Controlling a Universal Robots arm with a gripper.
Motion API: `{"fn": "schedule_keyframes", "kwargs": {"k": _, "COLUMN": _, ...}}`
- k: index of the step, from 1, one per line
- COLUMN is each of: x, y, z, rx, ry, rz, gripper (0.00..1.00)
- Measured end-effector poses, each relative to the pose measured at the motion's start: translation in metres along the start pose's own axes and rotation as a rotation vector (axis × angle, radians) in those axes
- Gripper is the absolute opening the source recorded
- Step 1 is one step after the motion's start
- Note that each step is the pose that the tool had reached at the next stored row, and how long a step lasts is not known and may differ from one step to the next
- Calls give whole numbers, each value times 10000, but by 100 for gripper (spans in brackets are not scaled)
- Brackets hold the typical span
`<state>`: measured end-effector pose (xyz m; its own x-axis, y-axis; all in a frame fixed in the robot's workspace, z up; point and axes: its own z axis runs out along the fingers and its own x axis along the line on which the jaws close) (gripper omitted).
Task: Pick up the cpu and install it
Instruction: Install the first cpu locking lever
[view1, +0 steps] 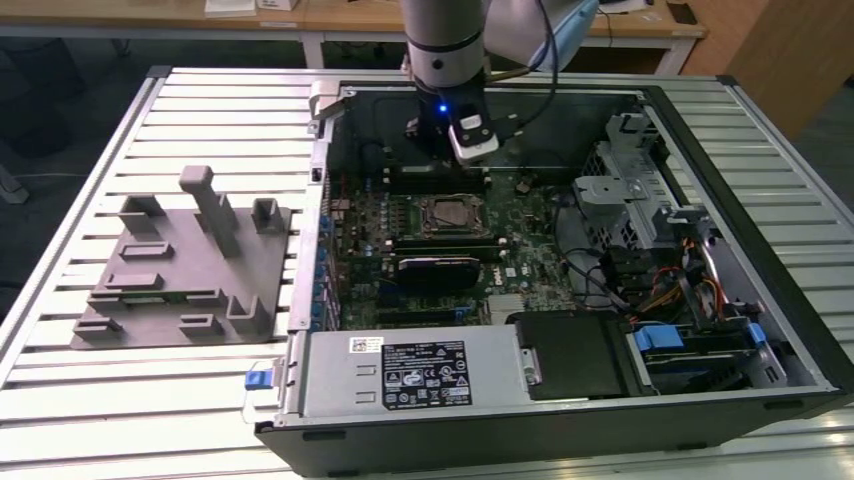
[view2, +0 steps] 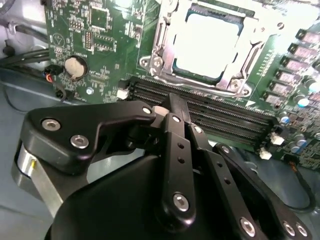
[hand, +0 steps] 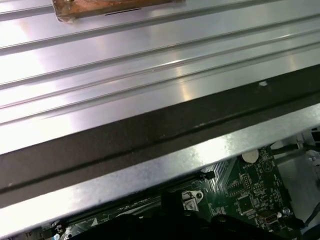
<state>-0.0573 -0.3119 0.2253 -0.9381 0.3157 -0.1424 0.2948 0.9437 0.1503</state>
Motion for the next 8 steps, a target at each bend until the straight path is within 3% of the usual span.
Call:
{"fn": "schedule_keyframes", "kwargs": {"k": 3, "x": -12, "y": 3, "z": 5, "rx": 233, "ry": 137, "rz": -12, "gripper": 11}}
{"fn": "schedule_keyframes", "kwargs": {"k": 8, "x": -32, "y": -24, "z": 6, "rx": 523, "ry": 424, "rz": -11, "gripper": 11}}
